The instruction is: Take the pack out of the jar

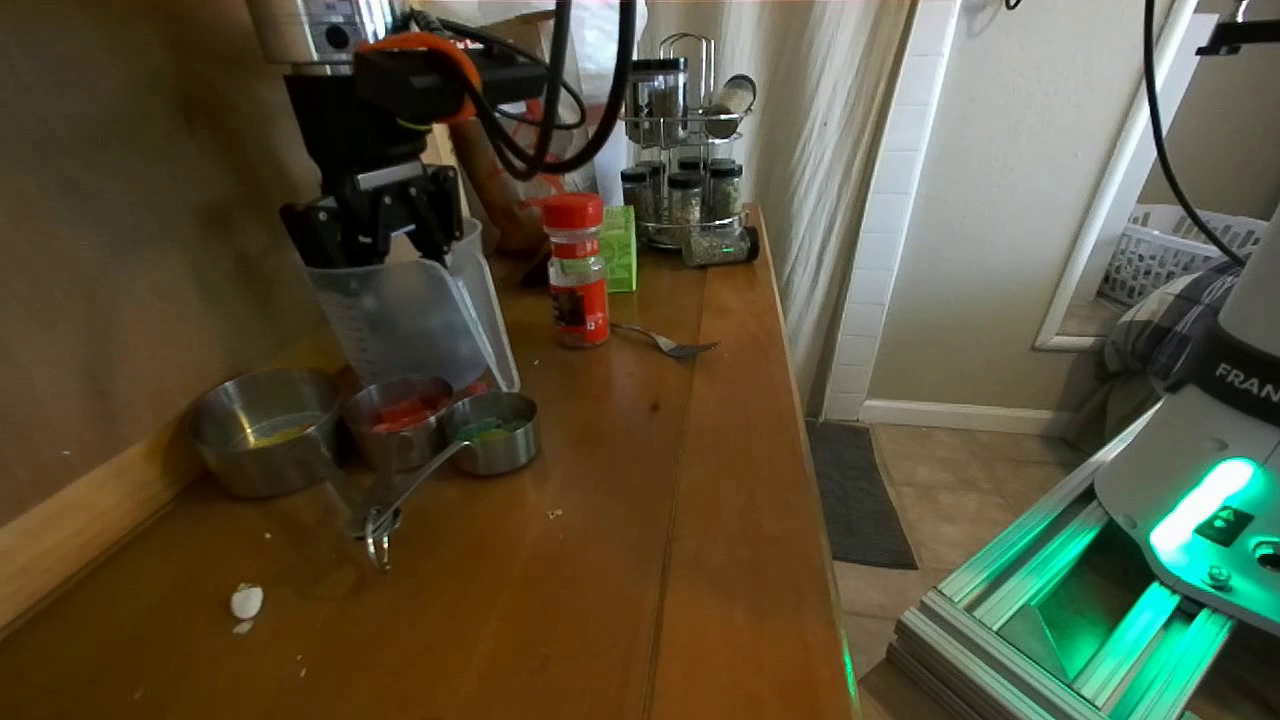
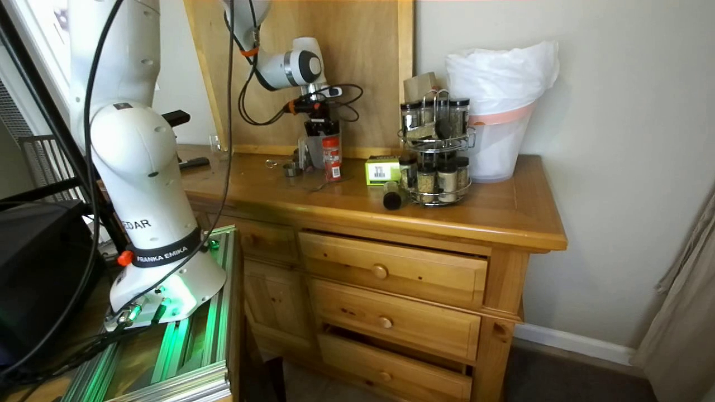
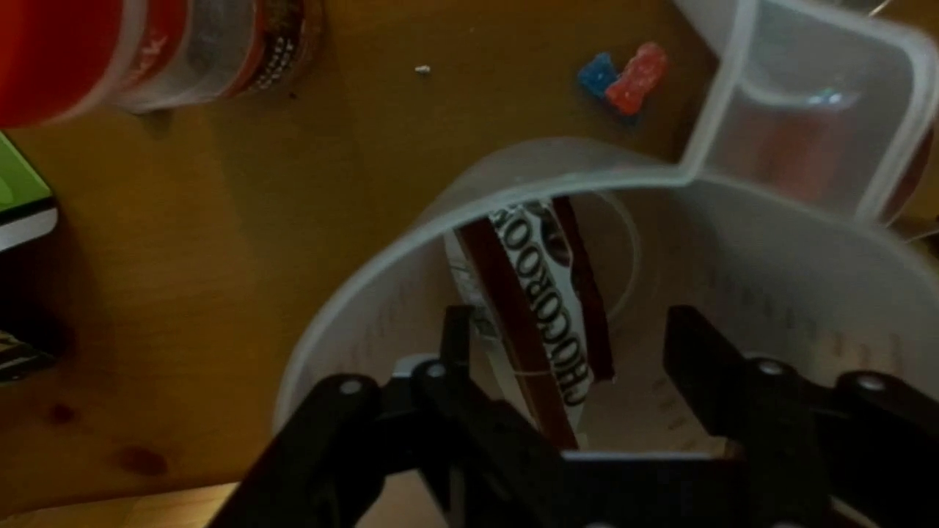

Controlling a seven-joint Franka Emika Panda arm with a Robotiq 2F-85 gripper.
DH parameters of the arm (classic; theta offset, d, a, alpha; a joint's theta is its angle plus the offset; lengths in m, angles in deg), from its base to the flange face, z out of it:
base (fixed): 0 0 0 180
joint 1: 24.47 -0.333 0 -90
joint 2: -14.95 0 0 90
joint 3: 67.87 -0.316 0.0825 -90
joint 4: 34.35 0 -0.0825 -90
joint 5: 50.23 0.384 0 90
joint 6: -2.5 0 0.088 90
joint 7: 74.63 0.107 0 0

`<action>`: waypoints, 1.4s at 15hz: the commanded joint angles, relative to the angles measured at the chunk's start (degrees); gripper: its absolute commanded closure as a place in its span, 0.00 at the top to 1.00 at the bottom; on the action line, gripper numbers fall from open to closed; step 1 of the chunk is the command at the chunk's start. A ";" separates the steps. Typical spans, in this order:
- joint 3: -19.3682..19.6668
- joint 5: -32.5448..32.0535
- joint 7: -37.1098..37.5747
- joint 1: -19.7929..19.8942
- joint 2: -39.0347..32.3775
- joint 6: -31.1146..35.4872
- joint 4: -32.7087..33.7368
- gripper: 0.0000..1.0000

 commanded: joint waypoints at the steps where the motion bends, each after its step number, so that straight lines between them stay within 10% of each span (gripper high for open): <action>1: 1.08 -2.53 2.91 -2.27 -3.81 -4.98 4.50 0.43; 4: 1.59 -2.96 3.57 -3.21 -5.26 -8.39 6.32 0.32; 7: 1.87 -3.14 3.59 -3.95 -5.63 -10.17 7.60 0.01; 21: -2.65 9.33 -3.57 2.06 10.61 -0.31 -2.24 0.01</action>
